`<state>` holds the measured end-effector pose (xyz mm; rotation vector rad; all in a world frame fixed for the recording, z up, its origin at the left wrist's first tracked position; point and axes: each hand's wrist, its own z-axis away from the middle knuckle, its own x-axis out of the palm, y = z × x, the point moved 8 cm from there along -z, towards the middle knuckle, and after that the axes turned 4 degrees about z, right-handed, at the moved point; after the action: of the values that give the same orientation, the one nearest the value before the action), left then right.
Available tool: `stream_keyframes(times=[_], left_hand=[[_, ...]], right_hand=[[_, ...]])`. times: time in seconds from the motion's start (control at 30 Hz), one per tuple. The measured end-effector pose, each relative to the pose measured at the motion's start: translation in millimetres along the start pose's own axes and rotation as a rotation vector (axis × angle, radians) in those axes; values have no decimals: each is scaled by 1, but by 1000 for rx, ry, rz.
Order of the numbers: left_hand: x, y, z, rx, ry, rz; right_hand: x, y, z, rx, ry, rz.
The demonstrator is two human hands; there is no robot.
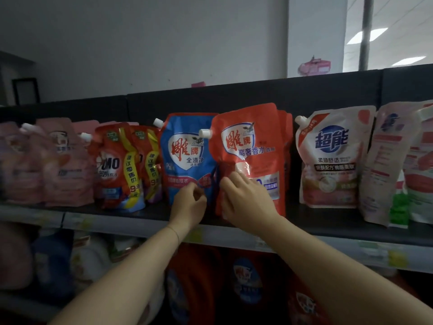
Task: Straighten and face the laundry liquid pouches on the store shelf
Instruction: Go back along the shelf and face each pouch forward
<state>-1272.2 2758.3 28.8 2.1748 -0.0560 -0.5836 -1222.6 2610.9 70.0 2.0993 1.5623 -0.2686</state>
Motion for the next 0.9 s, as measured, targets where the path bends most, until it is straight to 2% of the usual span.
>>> stream_keyframes(times=[0.17,0.33,0.47,0.57,0.7,0.9], left_hand=[[-48,-38,-12,71,52,-157],[-99,-73,-34,137,121,-241],[-102,-77,-50,254,-32,-283],[-89,-57,-57,370,-167,-319],[-64,-16,-59,511,-263,-391],[-17,43,-39,680,-345,-334]], right_hand=[[39,-55,-22,-73,-157,-151],[85,-91,-48,-25,-252,-213],[109,-105,-68,53,-281,-239],[109,-96,-78,111,-243,-143],[88,-63,-80,175,-150,38],[26,-12,-58,251,-25,221]])
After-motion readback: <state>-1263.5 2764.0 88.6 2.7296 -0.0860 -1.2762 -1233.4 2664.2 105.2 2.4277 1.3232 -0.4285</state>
